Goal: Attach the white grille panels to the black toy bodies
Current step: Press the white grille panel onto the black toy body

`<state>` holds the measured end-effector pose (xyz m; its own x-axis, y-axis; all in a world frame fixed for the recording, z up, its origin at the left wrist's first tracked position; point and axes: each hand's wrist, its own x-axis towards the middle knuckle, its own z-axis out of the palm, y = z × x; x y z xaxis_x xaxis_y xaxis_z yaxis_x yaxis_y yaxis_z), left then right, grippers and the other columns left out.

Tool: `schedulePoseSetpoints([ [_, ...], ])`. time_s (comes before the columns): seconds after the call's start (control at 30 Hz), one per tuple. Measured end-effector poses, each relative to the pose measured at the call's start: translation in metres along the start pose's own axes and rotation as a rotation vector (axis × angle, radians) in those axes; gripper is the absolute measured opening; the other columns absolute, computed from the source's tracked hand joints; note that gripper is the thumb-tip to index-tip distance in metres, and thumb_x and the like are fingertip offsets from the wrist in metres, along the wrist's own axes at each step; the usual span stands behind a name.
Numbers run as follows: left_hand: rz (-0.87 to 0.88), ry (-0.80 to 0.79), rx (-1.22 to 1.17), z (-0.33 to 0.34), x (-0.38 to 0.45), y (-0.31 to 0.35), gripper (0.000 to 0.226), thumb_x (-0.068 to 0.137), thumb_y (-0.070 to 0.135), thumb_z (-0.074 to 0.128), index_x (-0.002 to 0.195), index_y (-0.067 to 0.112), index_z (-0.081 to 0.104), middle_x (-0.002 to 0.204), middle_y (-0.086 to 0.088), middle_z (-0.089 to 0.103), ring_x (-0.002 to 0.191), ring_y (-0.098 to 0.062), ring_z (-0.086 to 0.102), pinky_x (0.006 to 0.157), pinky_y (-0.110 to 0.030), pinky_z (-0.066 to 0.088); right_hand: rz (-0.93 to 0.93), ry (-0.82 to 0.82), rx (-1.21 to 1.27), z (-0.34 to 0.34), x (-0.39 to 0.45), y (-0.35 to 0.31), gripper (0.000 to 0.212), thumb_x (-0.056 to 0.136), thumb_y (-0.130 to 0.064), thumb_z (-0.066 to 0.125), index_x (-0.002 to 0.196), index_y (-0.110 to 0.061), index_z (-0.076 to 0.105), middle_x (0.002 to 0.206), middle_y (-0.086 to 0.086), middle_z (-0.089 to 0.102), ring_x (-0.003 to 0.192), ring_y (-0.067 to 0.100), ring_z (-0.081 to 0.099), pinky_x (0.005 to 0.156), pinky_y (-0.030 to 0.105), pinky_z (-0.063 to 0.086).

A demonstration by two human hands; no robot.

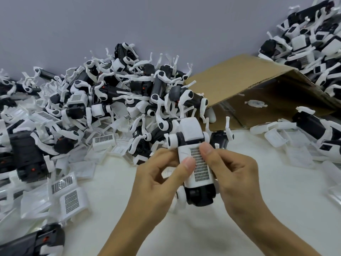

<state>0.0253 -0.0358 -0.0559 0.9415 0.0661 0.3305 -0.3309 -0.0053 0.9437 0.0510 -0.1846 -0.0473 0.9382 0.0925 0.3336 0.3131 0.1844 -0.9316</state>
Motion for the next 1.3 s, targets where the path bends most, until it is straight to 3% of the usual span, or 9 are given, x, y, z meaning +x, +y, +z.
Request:
schedulePoseSetpoints([
  [0.13,-0.011,0.035,-0.057,0.002,-0.001,-0.006,0.034,0.083,0.044,0.069,0.103,0.019,0.079,0.101,-0.01,0.069,0.101,-0.039,0.066,0.087,-0.059,0.056,0.041,-0.044,0.008,-0.004,0.002,0.002,0.025,0.078,-0.047,0.073,0.079,-0.023,0.082,0.081,0.001,0.079,0.078,0.018,0.077,0.06,0.021,0.059],
  [0.4,0.146,0.135,-0.114,0.001,0.003,-0.002,0.02,0.085,0.026,0.073,0.102,0.018,0.078,0.1,-0.01,0.072,0.095,-0.023,0.071,0.077,-0.023,0.056,-0.084,-0.18,-0.121,-0.01,0.003,0.003,0.04,0.085,-0.026,0.074,0.125,-0.022,0.071,0.112,0.002,0.075,0.109,0.028,0.07,0.092,0.044,0.059],
  [0.63,0.313,0.271,0.337,-0.002,0.007,-0.022,0.013,0.088,0.019,0.075,0.1,0.015,0.078,0.098,0.003,0.07,0.094,-0.017,0.07,0.076,-0.033,0.059,-0.314,-0.088,-0.532,-0.009,0.009,-0.001,0.037,0.077,-0.043,0.075,0.11,-0.05,0.06,0.105,-0.031,0.07,0.099,-0.002,0.068,0.083,0.012,0.053],
  [0.77,0.344,0.386,0.543,-0.02,0.014,-0.037,0.014,0.084,0.019,0.075,0.095,0.01,0.077,0.096,0.004,0.069,0.095,-0.012,0.066,0.078,-0.036,0.055,-0.317,-0.058,-0.585,-0.016,0.012,-0.008,0.04,0.071,-0.048,0.081,0.092,-0.043,0.048,0.102,-0.027,0.071,0.095,0.002,0.07,0.077,0.026,0.061],
  [0.87,0.36,0.421,0.641,-0.03,0.023,-0.053,0.007,0.088,0.015,0.077,0.094,0.012,0.075,0.095,0.004,0.066,0.09,-0.019,0.063,0.077,-0.032,0.049,-0.622,-0.139,-0.864,-0.037,0.017,-0.027,0.03,0.082,-0.043,0.078,0.09,-0.031,0.051,0.105,-0.02,0.07,0.089,0.006,0.066,0.077,0.017,0.052],
  [0.97,0.368,0.451,0.708,-0.03,0.032,-0.064,0.034,0.085,0.031,0.063,0.096,0.001,0.074,0.093,-0.004,0.065,0.087,-0.029,0.06,0.081,-0.031,0.047,-0.988,-0.204,-1.113,-0.077,0.034,-0.055,0.028,0.081,-0.022,0.08,0.093,-0.018,0.055,0.109,-0.001,0.071,0.099,0.016,0.068,0.088,0.031,0.052],
  [1.1,0.412,0.495,0.708,-0.028,0.039,-0.07,0.044,0.083,0.035,0.053,0.086,-0.002,0.076,0.084,-0.011,0.066,0.076,-0.032,0.059,0.083,-0.018,0.036,-1.167,-0.082,-1.356,-0.125,0.08,-0.128,0.023,0.081,-0.018,0.078,0.088,-0.007,0.059,0.106,0.005,0.068,0.096,0.022,0.064,0.084,0.037,0.052],
  [1.2,0.431,0.502,0.674,-0.026,0.043,-0.072,0.043,0.084,0.035,0.052,0.084,-0.002,0.076,0.081,-0.012,0.066,0.079,-0.012,0.055,0.082,-0.02,0.038,-1.001,0.165,-1.509,-0.152,0.143,-0.194,0.034,0.084,-0.03,0.072,0.081,0.003,0.063,0.103,0.018,0.07,0.09,0.032,0.062,0.078,0.037,0.049],
  [1.3,0.444,0.523,0.663,-0.023,0.045,-0.073,0.043,0.084,0.034,0.052,0.083,-0.002,0.075,0.079,-0.014,0.066,0.085,-0.008,0.053,0.08,-0.02,0.038,-0.479,0.463,-1.526,-0.17,0.207,-0.25,0.048,0.086,-0.043,0.074,0.107,0.0,0.071,0.14,0.021,0.055,0.129,0.038,0.051,0.108,0.046,0.04],
])
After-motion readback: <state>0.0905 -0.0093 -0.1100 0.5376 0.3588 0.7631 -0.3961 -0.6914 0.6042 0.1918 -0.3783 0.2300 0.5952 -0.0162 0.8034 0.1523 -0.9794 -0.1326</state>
